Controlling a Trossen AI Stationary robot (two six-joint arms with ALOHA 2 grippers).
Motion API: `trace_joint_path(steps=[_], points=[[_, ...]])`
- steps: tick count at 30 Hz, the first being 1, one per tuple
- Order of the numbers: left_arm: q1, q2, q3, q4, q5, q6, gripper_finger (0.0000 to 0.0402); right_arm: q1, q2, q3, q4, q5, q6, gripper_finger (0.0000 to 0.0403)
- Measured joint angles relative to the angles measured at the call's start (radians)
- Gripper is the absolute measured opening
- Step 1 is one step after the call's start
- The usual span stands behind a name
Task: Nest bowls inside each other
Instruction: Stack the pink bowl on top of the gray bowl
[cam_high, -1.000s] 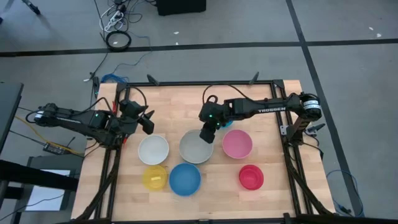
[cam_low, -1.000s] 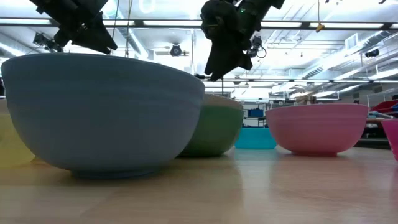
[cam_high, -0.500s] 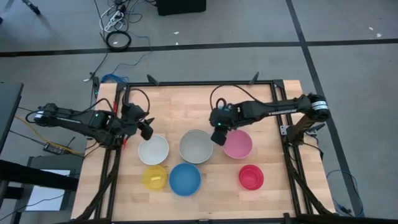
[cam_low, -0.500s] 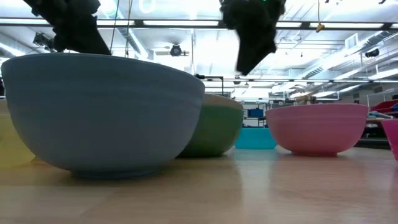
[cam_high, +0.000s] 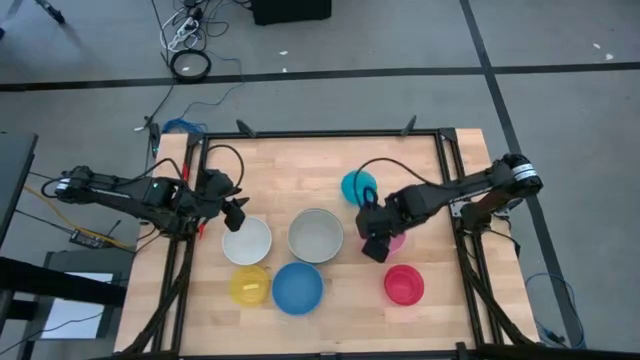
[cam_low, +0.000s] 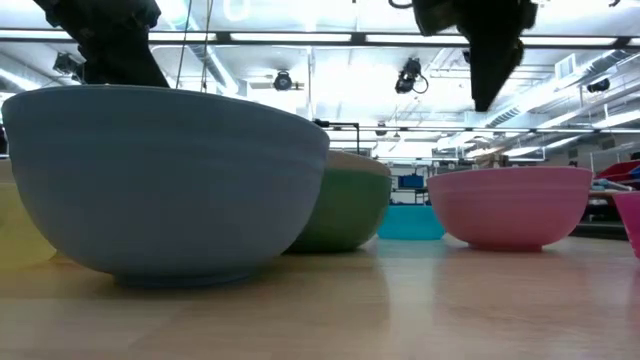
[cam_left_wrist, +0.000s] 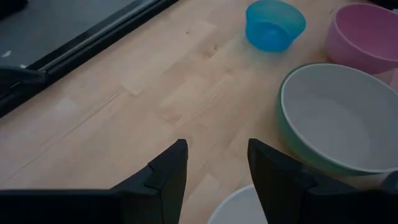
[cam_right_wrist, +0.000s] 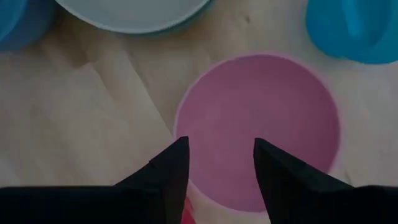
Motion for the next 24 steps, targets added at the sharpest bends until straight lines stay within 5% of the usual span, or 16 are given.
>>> trace_joint_path(steps=[19, 24], points=[[0.000, 0.000, 0.000, 0.009, -0.022, -0.004, 0.0177, 0.018, 0.001, -0.375, 0.537, -0.086, 0.113, 0.0180], [0.000, 0.000, 0.000, 0.010, -0.041, -0.004, 0.0177, 0.001, 0.001, -0.455, 0.636, -0.091, 0.111, 0.0155]])
